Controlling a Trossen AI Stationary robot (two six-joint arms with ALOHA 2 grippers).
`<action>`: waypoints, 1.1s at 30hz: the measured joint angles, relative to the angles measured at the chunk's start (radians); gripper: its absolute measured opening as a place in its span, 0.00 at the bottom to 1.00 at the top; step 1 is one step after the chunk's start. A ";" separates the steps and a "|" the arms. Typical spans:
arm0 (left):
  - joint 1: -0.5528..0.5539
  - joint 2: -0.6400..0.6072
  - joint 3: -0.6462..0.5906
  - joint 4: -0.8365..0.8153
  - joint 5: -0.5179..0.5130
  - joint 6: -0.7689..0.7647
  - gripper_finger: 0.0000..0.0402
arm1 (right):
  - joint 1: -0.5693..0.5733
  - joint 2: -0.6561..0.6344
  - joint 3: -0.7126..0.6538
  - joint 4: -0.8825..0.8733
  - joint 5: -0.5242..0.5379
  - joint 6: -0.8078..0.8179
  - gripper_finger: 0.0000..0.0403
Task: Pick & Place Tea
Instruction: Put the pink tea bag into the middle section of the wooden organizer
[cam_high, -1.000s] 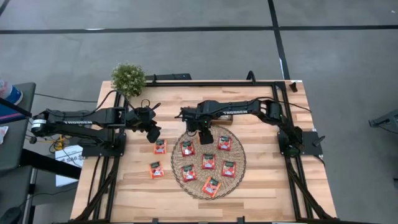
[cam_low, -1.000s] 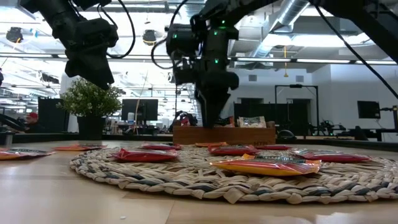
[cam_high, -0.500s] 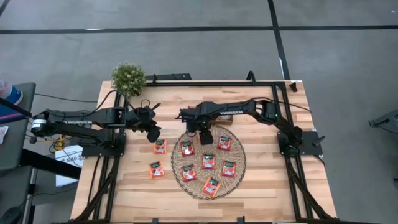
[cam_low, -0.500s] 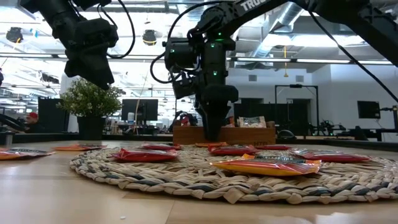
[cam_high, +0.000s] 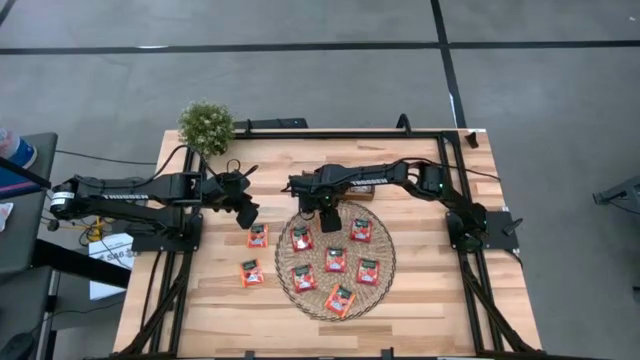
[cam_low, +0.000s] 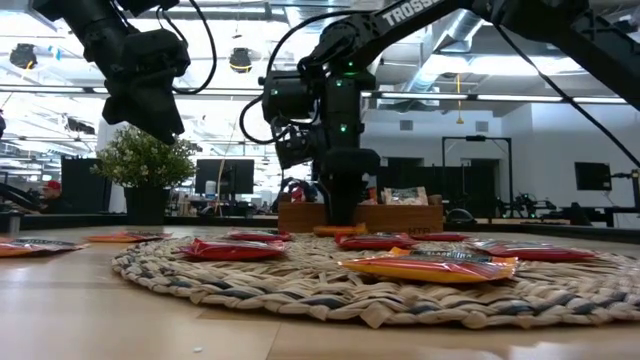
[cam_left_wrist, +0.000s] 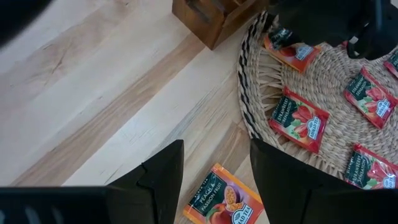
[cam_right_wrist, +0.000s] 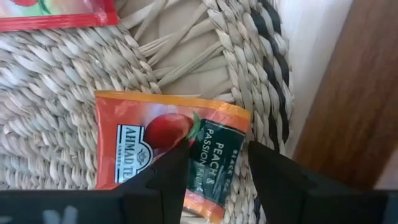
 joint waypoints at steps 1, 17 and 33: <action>0.000 0.000 0.000 0.000 0.000 0.000 0.44 | 0.002 0.002 0.000 -0.001 0.000 0.000 0.39; 0.000 0.000 0.000 0.016 -0.001 0.001 0.44 | 0.008 0.001 -0.002 0.005 0.028 -0.008 0.11; 0.000 0.000 0.000 0.055 -0.001 0.012 0.44 | 0.010 -0.076 0.019 -0.095 0.017 0.024 0.01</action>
